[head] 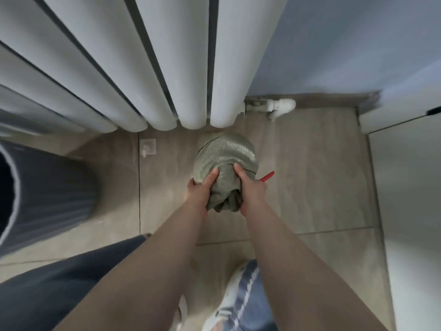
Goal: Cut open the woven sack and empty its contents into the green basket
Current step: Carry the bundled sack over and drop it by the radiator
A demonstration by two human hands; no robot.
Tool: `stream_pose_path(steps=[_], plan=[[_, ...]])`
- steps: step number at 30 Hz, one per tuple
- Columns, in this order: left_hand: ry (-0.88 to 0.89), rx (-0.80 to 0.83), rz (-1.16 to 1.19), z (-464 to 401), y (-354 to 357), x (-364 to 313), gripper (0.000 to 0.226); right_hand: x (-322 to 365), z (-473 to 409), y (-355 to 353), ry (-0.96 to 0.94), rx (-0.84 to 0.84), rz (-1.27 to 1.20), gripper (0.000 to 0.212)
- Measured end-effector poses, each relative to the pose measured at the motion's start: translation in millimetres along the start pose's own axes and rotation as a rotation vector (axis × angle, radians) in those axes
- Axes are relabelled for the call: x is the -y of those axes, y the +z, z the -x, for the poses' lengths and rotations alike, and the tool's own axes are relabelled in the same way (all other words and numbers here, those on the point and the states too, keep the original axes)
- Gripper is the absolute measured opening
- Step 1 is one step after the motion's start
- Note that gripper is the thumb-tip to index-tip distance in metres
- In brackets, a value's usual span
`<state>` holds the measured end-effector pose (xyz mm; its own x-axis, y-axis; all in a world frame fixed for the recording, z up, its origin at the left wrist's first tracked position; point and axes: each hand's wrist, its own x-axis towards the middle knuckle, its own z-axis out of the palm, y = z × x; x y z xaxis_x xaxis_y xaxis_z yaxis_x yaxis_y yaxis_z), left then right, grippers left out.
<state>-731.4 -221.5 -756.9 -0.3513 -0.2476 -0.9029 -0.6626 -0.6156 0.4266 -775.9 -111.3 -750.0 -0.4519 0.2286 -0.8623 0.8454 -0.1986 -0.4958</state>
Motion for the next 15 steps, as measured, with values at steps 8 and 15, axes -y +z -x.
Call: stream_pose_path(steps=[8,15], plan=[[0.18,0.009,-0.01,-92,30,-4,0.109,10,-108,27,-0.248,0.084,0.072,0.088],[0.286,-0.148,-0.22,-103,33,-5,0.114,18,-123,22,-0.35,0.107,0.226,0.115]])
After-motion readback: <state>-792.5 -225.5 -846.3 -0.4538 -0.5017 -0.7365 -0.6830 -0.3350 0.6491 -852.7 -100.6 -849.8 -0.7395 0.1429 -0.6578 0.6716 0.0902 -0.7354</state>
